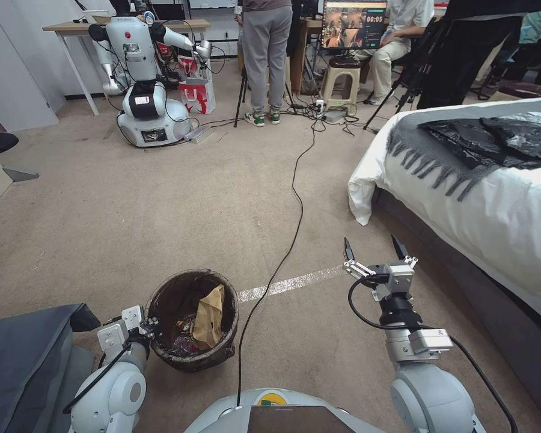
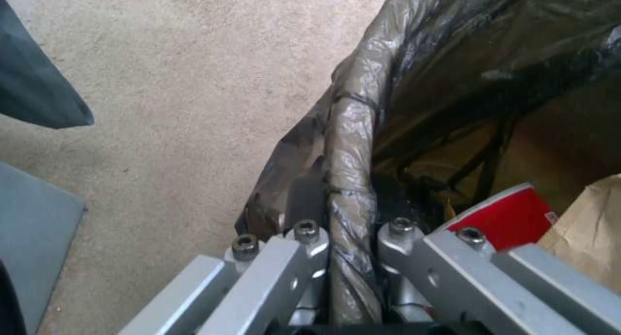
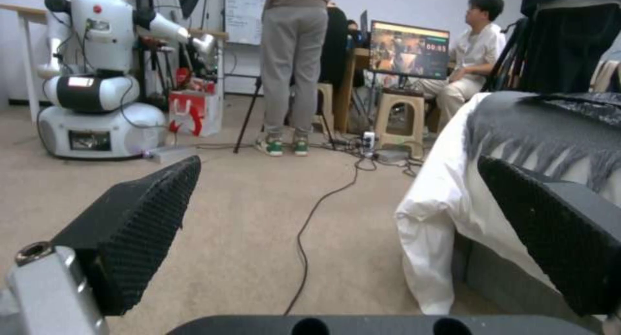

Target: Pick up the trash bin, then pick up the garbage from the floor and place it into the trash bin.

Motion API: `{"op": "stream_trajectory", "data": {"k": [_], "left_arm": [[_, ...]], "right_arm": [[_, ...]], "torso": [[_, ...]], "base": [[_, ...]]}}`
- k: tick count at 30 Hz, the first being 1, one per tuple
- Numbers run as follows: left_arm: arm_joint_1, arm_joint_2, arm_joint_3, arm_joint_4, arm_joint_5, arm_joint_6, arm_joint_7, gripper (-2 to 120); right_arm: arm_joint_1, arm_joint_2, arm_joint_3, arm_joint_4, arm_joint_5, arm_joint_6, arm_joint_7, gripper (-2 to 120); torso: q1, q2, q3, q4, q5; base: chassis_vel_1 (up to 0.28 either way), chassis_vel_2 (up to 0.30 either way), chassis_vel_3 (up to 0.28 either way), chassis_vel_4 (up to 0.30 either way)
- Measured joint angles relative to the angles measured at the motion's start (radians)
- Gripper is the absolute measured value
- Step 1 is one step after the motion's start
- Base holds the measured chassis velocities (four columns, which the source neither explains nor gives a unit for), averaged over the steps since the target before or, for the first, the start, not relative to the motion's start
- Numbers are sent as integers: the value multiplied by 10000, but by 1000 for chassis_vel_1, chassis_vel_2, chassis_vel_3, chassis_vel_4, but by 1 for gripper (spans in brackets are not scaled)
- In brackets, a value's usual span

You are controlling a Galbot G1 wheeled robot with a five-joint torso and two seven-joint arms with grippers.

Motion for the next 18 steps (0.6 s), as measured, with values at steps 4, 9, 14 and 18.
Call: {"op": "stream_trajectory", "data": {"k": [4,9,14,18], "left_arm": [[-15,-6,5,23,4,0,4,2],[-30,-8,30,62,30,0,5,2],[-30,-6,71,56,50,2,5,10],[-17,-5,150,-47,93,30,33,25]], "right_arm": [[17,-5,-25,-7,0,-12,0,100],[42,-16,-68,-31,0,-33,0,100],[48,-23,-82,-58,-2,-37,1,100],[61,-25,-99,-64,-4,-43,3,100]], "torso": [[0,0,0,-2,-3],[0,0,0,-3,-6],[0,-1,2,-4,-13],[0,-2,4,-8,-23]], "base": [[0,0,0,0],[0,0,0,0],[0,0,0,0],[0,0,0,0]]}}
